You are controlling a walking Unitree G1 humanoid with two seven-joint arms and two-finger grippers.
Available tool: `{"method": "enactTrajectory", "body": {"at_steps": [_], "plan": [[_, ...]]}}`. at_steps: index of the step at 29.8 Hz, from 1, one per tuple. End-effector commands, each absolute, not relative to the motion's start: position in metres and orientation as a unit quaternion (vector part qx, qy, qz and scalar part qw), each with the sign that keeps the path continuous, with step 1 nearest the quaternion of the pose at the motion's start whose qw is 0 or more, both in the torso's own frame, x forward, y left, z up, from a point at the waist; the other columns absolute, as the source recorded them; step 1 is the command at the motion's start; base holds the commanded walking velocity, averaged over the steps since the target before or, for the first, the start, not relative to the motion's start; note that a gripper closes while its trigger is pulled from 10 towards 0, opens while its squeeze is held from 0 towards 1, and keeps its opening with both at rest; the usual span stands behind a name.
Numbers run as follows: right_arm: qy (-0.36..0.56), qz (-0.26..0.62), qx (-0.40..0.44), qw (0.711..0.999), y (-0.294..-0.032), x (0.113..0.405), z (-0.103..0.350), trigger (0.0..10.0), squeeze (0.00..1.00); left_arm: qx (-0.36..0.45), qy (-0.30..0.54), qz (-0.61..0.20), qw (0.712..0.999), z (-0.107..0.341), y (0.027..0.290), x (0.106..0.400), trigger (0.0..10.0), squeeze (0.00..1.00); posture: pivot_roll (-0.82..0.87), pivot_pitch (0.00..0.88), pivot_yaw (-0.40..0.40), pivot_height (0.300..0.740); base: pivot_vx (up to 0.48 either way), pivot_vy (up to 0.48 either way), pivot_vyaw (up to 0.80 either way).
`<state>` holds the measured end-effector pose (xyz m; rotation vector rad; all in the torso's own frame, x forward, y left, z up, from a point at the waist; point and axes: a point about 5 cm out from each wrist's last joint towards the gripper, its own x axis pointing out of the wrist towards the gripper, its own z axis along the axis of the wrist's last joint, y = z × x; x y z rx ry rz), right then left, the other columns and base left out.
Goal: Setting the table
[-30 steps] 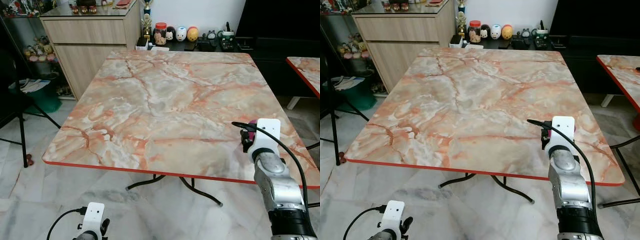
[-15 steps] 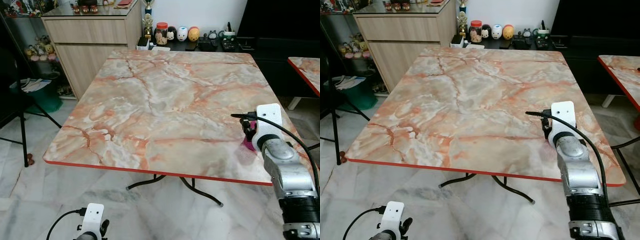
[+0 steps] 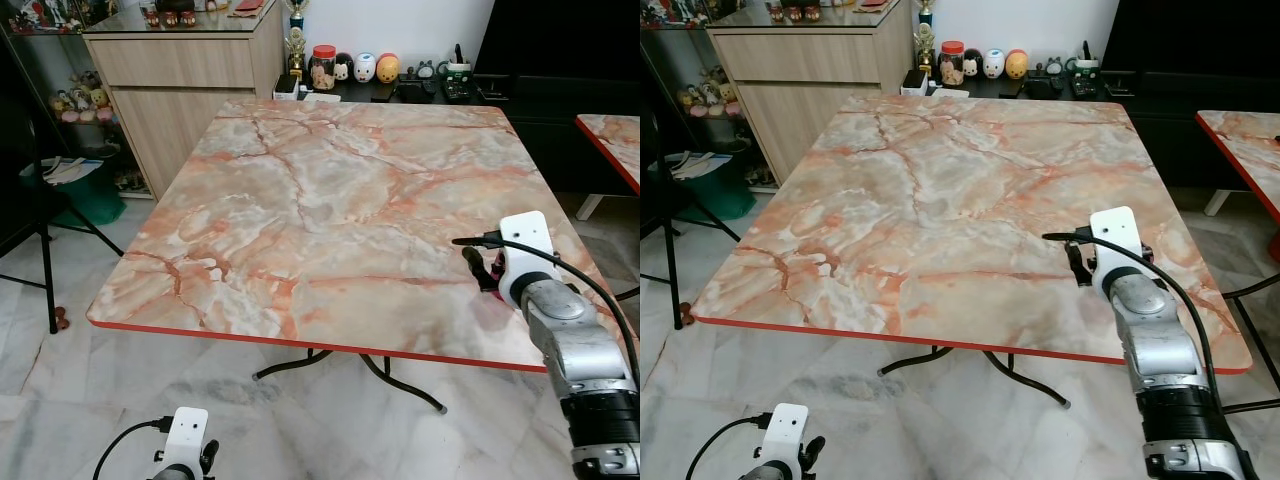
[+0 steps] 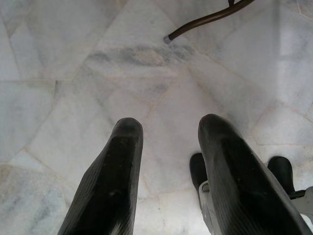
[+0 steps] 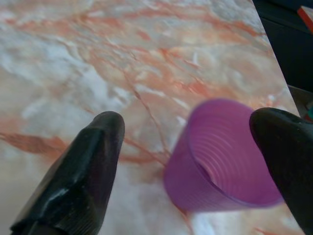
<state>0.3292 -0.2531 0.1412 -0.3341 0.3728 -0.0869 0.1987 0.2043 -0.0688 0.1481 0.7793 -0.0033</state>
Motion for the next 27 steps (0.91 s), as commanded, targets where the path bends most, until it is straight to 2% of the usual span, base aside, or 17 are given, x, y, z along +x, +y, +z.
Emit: {"method": "enactTrajectory", "body": {"at_steps": [1,27], "plan": [[0.19,-0.046,-0.173,0.965,-0.2569,0.3305,0.1441,10.0,0.0,0.073,0.395,-0.005,0.916,-0.0722,0.2052,0.1935,10.0,0.0,-0.03,0.0,-0.005,0.74,0.0,0.0,0.0],[0.208,-0.041,-0.165,0.963,-0.2625,0.3371,0.1397,10.0,0.0,0.07,0.397,0.003,0.915,-0.073,0.2068,0.1913,10.0,0.0,-0.03,0.0,-0.008,0.74,0.0,0.0,0.0]]}}
